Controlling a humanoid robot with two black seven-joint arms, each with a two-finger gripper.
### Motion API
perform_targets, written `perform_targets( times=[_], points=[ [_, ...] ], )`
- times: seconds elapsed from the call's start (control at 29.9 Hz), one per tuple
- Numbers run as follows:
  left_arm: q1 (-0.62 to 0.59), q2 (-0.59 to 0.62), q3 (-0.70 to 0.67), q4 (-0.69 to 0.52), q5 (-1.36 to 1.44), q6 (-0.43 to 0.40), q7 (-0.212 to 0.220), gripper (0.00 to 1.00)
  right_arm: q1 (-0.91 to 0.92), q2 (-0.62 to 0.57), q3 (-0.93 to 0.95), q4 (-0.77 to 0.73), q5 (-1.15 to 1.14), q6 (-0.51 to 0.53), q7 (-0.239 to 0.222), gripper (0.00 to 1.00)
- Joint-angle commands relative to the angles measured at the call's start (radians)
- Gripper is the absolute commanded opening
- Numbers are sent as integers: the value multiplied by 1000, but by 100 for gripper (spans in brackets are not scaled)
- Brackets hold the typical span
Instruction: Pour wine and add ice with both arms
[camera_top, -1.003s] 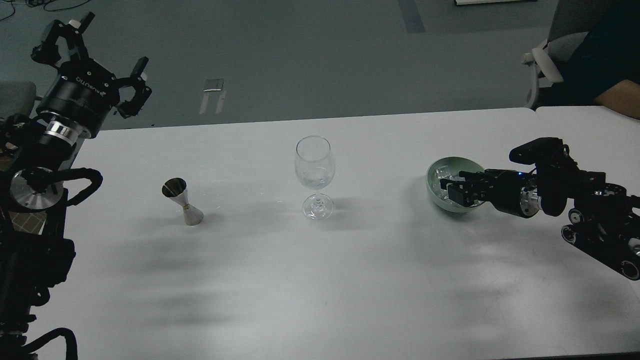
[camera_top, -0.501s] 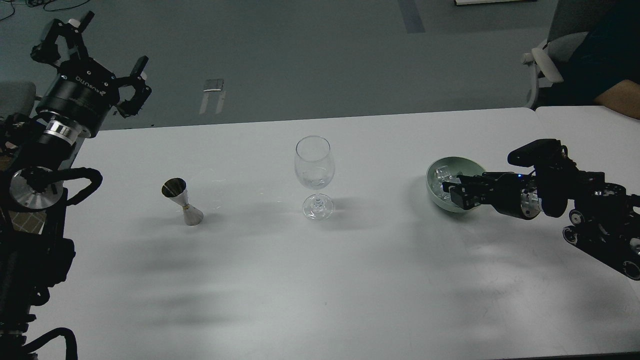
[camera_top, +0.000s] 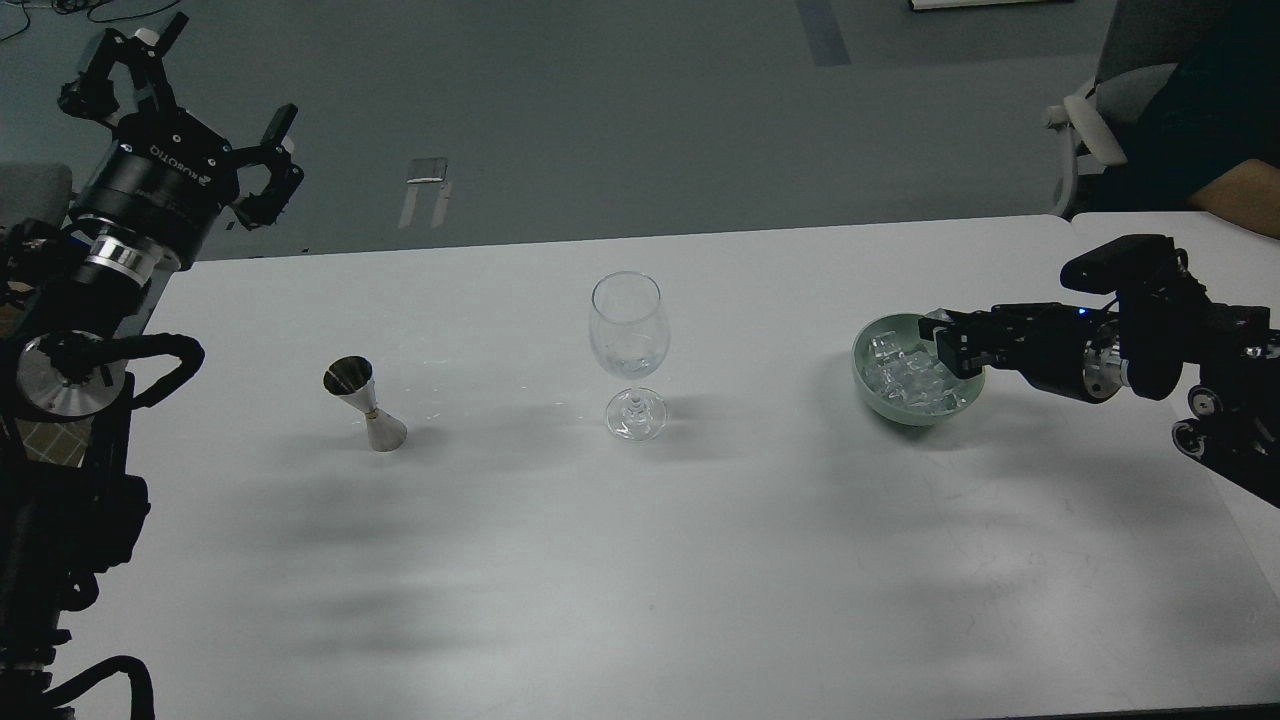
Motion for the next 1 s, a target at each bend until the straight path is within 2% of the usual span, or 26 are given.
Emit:
perform_targets(
  times=[0.0,0.2,0.3,0.47,0.67,0.7,0.8,0.97],
  points=[
    [0,-2,0,-2,1,0,0,98,73,-89,15,124,7,3,2,0],
    [-1,-3,2,-2,-1,2,2,98,230,-147,12,268,9,40,2,0],
    [-1,0,2,-2,1,0,3,98,290,-151,8,288,13,70,3,0],
    [-7,8,2,-2,1,0,5,98,494,-125,-53,321,36,147,11,0],
    [-9,3,3,-2,1,2,6,98,788,64,-303,299,150,179,14,0],
    [-9,3,3,-2,1,2,6,98,789,64,-304,299,150,179,14,0],
    [-9,0,3,-2,1,2,6,98,851,164,-342,236,176,233,17,0],
    [-6,-2,3,-2,1,3,6,98,903,260,-395,178,176,340,61,0]
  ],
)
